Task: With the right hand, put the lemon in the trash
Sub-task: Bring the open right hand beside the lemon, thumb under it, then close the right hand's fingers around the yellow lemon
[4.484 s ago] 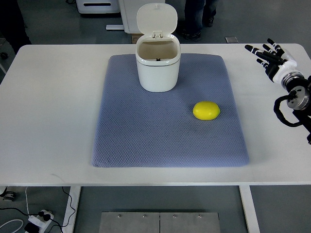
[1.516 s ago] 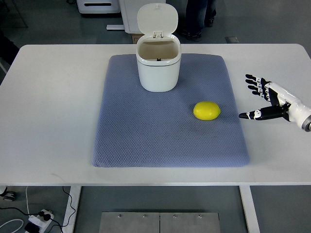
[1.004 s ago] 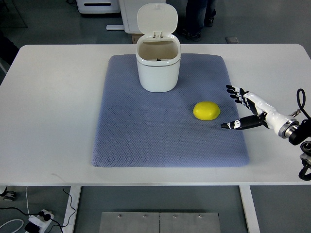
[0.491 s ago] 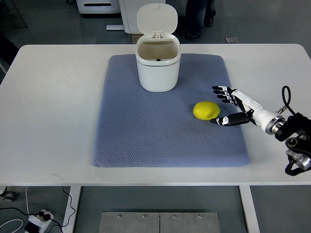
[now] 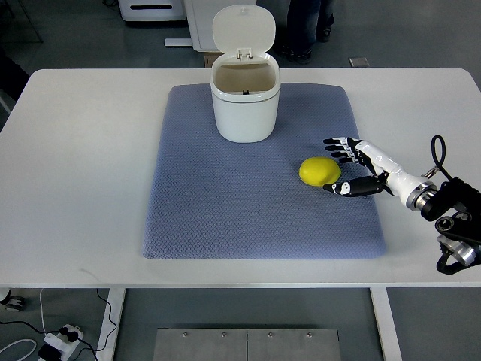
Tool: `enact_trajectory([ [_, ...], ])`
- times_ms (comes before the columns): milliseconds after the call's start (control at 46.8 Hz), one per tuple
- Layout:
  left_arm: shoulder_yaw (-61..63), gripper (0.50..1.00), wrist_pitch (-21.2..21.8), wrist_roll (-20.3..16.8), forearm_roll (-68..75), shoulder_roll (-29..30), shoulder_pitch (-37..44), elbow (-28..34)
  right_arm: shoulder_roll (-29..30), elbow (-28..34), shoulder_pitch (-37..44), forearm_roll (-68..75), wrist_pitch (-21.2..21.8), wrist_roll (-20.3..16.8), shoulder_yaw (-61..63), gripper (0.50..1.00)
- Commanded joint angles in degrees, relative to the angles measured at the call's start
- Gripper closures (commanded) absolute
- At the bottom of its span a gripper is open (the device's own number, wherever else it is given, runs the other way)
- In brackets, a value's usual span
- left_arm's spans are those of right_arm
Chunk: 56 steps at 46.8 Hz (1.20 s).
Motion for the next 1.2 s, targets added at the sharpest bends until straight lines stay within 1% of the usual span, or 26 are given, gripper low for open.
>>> enact_trajectory([
  [0,0.01,0.5,0.0,0.0,0.02,0.0,-0.01,0.0,0.37,0.01,0.09,0.0,-0.37,0.06,-0.47,0.676],
  [128,0.01,0.5,0.0,0.0,0.02,0.0,-0.01,0.0,0.64,0.01,0.01,0.0,-0.46,0.06,-0.55,0.687],
  [1110,0.01,0.5,0.0,0.0,0.02,0.0,-0.09,0.0,2.48,0.1,0.09,-0.09,-0.9,0.14,-0.64,0.687],
  [1132,0.01,0.5,0.0,0.0,0.02,0.0,-0.01,0.0,2.57,0.1,0.09,-0.09,-0.99,0.14,-0.64,0.689],
  [1174,0.01,0.5,0.0,0.0,0.02,0.0,-0.01,0.0,2.66,0.1,0.09,-0.09,-1.34,0.14,-0.73,0.709],
])
